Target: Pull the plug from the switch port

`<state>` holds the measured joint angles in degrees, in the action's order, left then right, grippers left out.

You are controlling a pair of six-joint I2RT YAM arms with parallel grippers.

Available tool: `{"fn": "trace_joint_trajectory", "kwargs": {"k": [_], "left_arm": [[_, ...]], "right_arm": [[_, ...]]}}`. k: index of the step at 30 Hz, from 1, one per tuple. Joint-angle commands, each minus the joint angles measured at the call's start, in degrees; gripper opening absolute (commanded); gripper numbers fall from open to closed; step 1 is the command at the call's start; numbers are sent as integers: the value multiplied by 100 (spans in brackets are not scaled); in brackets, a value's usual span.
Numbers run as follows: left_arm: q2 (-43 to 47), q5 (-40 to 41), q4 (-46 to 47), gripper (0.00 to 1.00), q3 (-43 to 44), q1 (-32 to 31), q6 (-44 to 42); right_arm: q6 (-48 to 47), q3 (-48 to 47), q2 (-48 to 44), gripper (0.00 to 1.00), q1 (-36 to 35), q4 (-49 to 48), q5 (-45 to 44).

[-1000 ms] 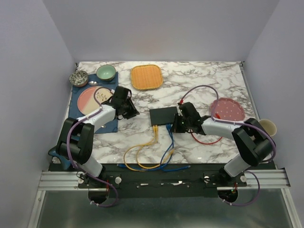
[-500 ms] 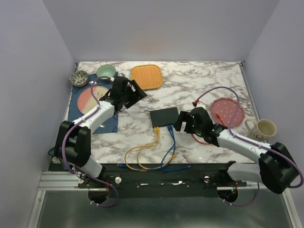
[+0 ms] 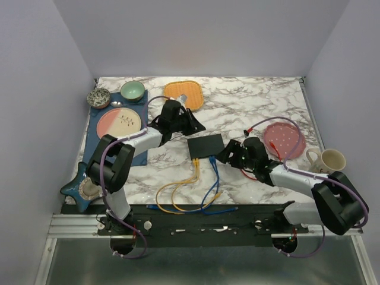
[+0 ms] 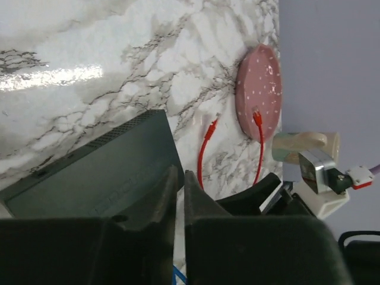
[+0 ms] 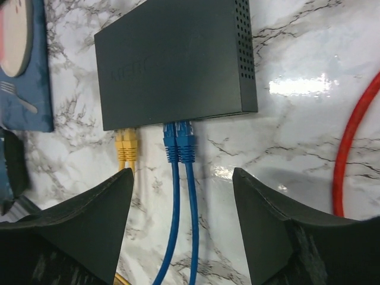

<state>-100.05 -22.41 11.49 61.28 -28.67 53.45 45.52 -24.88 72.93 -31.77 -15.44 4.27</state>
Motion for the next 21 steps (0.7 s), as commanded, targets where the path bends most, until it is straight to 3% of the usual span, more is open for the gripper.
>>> {"fn": "trace_joint_trajectory", "kwargs": {"k": [1, 7, 13, 21], "left_arm": [[-419, -553, 520, 9, -168, 72, 201], [-489, -492, 109, 1, -125, 63, -71], [-471, -615, 56, 0, -309, -25, -186], [-770, -703, 55, 0, -546, -95, -37]], "right_arm": [[351, -122, 467, 72, 328, -722, 888], [669, -77, 1337, 68, 812, -1628, 1925], [836, 10, 2146, 64, 874, -2533, 2314], [590, -113, 2393, 55, 883, -2377, 2368]]}}
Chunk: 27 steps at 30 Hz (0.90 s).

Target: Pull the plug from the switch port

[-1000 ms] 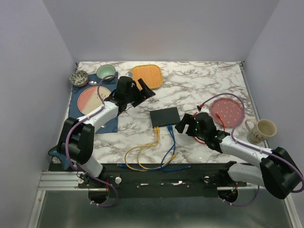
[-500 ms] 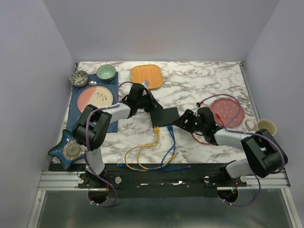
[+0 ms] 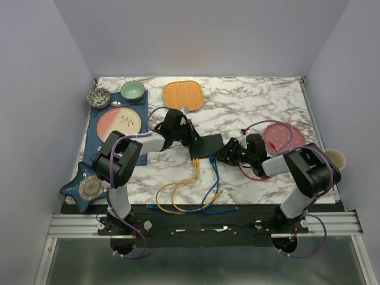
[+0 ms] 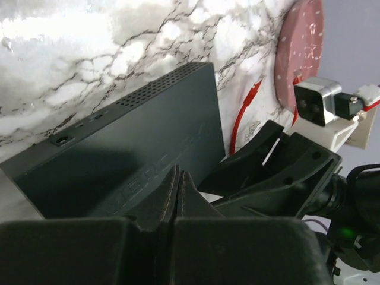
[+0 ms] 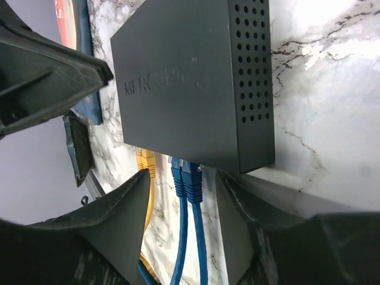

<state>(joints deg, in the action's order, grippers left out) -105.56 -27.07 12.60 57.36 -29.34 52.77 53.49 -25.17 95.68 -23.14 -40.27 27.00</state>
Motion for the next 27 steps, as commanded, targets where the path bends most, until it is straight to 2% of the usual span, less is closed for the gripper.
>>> {"fn": "trace_joint_trajectory", "kwargs": {"k": [1, 6, 11, 22, 27], "left_arm": [[-237, -237, -56, 0, -164, -28, 31], [-316, -237, -65, 0, -147, -28, 75], [-325, -237, -91, 0, -120, -28, 75], [-307, -211, -161, 0, -129, -19, 14], [-307, -220, -161, 0, -155, -19, 14]], "right_arm": [[-260, -85, 74, 54, 2, 186, 51], [-375, -76, 65, 49, 11, 520, -195], [-217, -269, 284, 39, 11, 661, -160], [47, -375, 425, 35, 37, 573, -152], [38, -357, 522, 18, 46, 512, -108]]}}
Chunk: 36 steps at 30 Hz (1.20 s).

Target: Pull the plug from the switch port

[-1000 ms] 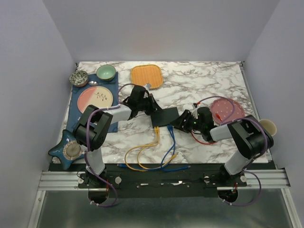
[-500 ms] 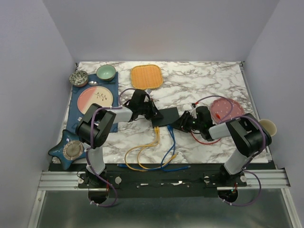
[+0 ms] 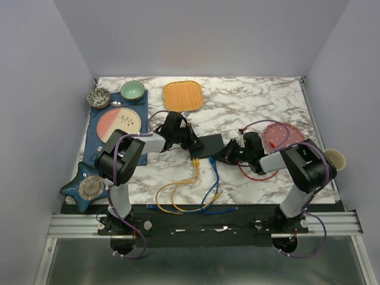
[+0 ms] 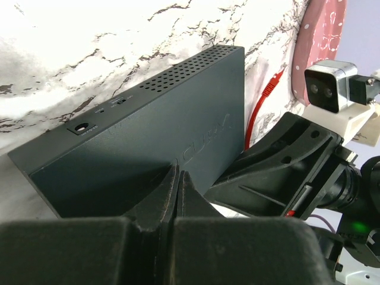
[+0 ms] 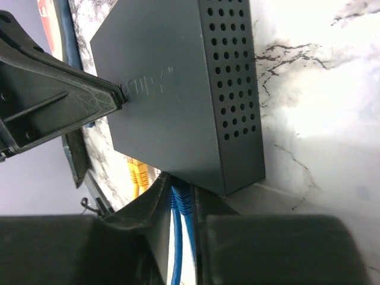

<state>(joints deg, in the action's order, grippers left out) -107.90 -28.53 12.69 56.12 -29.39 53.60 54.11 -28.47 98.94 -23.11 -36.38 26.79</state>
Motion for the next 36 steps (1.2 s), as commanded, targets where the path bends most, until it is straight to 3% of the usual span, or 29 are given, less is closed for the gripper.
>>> {"fn": "trace_joint_trajectory", "kwargs": {"k": [1, 7, 19, 31, 36], "left_arm": [[-82, -65, -170, 0, -31, -14, -61], [-4, -108, -100, 0, -83, -14, -17], [445, -820, -108, 0, -339, -190, -87], [-65, -1181, -372, 0, -189, -348, 1], [-275, -944, -548, 0, -145, -340, 141]], "right_arm": [[-32, -10, 205, 17, 44, 122, -77], [-225, 148, 205, 1, 44, -18, 11], [-339, 96, 266, 1, 44, 43, 169], [-462, 26, 170, 1, 44, 175, 195], [-577, -36, 170, 1, 44, 246, 379]]}}
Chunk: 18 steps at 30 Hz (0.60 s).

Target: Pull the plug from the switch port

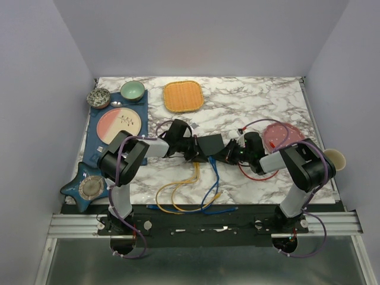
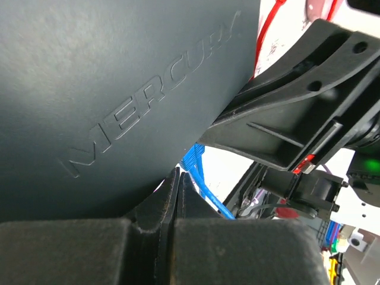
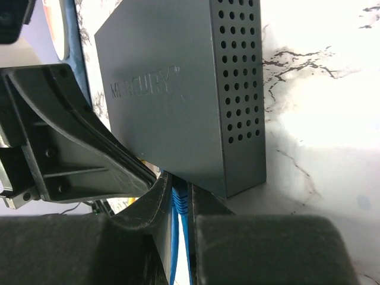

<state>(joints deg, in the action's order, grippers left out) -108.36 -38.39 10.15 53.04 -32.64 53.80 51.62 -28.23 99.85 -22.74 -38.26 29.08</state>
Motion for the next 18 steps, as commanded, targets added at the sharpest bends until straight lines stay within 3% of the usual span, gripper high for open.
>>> {"fn": "trace_joint_trajectory", "kwargs": {"k": [1, 18], "left_arm": [[-282, 103, -347, 0, 207, -5, 174], [-371, 1044, -383, 0, 225, 30, 702]], "right_arm": [[-345, -77, 104, 1, 7, 433, 220], [-1153, 2, -115, 1, -125, 1558, 994]]}}
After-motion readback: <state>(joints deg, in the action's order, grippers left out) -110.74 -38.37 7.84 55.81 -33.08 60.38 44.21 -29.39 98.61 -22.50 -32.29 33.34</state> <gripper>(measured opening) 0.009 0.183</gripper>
